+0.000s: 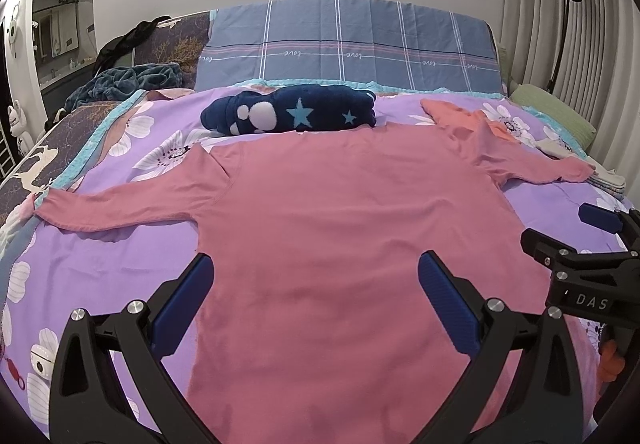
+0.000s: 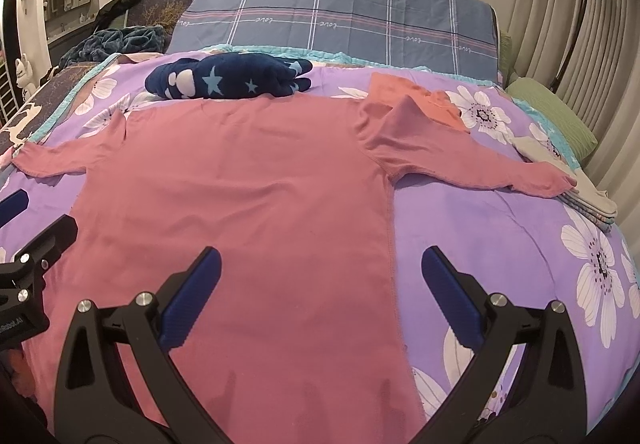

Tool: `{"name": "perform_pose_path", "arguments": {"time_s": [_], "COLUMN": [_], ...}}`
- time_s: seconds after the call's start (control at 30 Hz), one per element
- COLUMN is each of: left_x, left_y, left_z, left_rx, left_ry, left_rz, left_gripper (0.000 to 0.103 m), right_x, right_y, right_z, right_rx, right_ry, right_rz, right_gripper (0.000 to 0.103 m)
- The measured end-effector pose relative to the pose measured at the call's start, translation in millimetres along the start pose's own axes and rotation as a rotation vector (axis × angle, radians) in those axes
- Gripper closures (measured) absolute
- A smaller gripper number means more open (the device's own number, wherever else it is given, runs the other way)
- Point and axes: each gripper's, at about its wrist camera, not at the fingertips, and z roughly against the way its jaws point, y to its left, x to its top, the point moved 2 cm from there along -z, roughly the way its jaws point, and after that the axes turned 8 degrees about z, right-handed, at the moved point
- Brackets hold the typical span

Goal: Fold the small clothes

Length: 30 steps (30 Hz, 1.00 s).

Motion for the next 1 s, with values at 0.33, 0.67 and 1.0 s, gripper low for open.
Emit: {"name": "perform_pose_path", "arguments": {"time_s": [0.33,0.67,1.0], "left_x": [-2,-2,-1], "left_y": [4,5,10], "left_z": [-6,-9,-9], "left_rx": [0.001,0.003,-0.068], "left_ry": [0.013,0.026,0.03], "left_rz": [0.006,0.018,0.077], "left_gripper": [0.001,0.001,0.001], "right_x": [0,-2,-1], "right_y": [1,2,2], "right_z": [-4,-7,-10], "right_rx": [0.0,0.0,-0.002], "right_ry": [0.008,0.012,0.018], "right_rz": [0.004,0.008,0.01], "right_gripper": [0.002,0.002,0.002]}}
